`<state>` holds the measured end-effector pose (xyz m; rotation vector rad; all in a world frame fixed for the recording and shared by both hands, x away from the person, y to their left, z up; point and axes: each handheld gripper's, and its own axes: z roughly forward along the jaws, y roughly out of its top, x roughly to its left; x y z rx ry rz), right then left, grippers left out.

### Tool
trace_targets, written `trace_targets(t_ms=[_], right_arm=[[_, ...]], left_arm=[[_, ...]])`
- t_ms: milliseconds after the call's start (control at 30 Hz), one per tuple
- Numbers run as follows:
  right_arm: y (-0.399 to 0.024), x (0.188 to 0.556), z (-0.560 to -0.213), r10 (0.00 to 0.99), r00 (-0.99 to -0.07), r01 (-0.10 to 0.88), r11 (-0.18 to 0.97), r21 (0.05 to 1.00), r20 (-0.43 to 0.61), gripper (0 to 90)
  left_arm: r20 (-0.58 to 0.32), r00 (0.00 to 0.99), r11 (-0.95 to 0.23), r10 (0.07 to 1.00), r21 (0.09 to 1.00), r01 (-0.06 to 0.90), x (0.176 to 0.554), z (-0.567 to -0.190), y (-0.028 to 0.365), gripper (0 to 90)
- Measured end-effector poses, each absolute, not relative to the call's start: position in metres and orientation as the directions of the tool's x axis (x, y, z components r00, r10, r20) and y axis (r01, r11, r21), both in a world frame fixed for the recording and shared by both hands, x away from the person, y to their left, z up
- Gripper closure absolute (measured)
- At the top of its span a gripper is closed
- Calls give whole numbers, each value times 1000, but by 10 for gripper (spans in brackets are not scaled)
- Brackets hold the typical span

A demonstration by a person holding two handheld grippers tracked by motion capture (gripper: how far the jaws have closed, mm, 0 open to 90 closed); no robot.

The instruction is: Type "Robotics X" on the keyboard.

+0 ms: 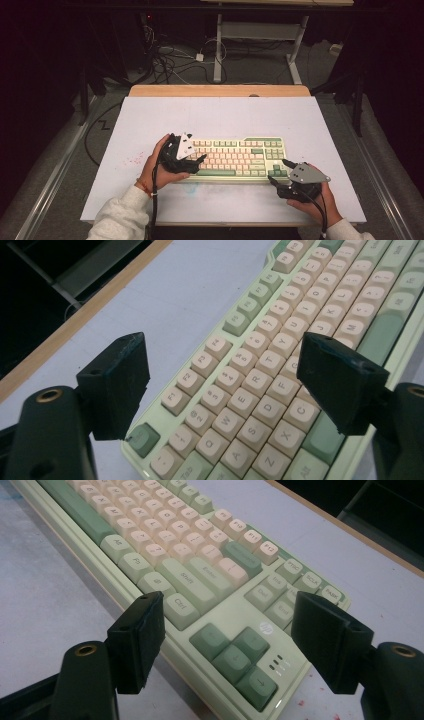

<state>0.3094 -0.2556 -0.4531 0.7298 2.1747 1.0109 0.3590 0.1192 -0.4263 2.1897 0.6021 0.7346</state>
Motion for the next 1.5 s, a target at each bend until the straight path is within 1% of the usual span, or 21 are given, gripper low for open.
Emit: trace_targets(t_ms=[200,300,400,567,633,667,767,967,1033,1100,1233,1500], right_arm=[[-254,310,-451,695,-655,217,547,809,-295,312],[-253,311,-450,695,-660,218,540,813,-285,331],[-252,311,-449,692,-664,216,540,814,-283,373],[-250,312,-447,690,-671,223,537,813,-272,474],[-249,312,-445,681,-681,214,537,816,-269,536],[-248,312,-444,678,-684,212,537,816,-269,549],[-245,313,-443,669,-695,208,536,818,-262,628],[-239,317,-438,658,-714,214,531,820,-240,770],[-238,319,-436,653,-725,217,518,828,-219,819],[-236,320,-435,651,-726,217,521,826,-220,855],[-231,323,-434,642,-734,217,529,820,-220,897],[-219,331,-434,625,-751,225,547,806,-215,900]], left_arm=[[351,711,-638,609,750,176,350,-432,130,191],[357,710,-641,607,747,173,345,-435,135,191],[361,711,-650,604,739,177,342,-439,139,188],[365,706,-658,606,730,187,337,-445,146,187],[369,706,-663,605,724,190,336,-447,148,187],[375,701,-667,606,721,191,334,-448,150,186],[380,694,-673,611,712,202,331,-451,154,180],[368,694,-674,618,703,227,326,-457,162,176],[359,693,-669,625,704,238,325,-458,166,176],[351,689,-661,634,709,247,324,-459,170,177],[347,685,-663,641,701,265,322,-463,175,177],[325,688,-657,649,696,291,318,-468,180,176]])
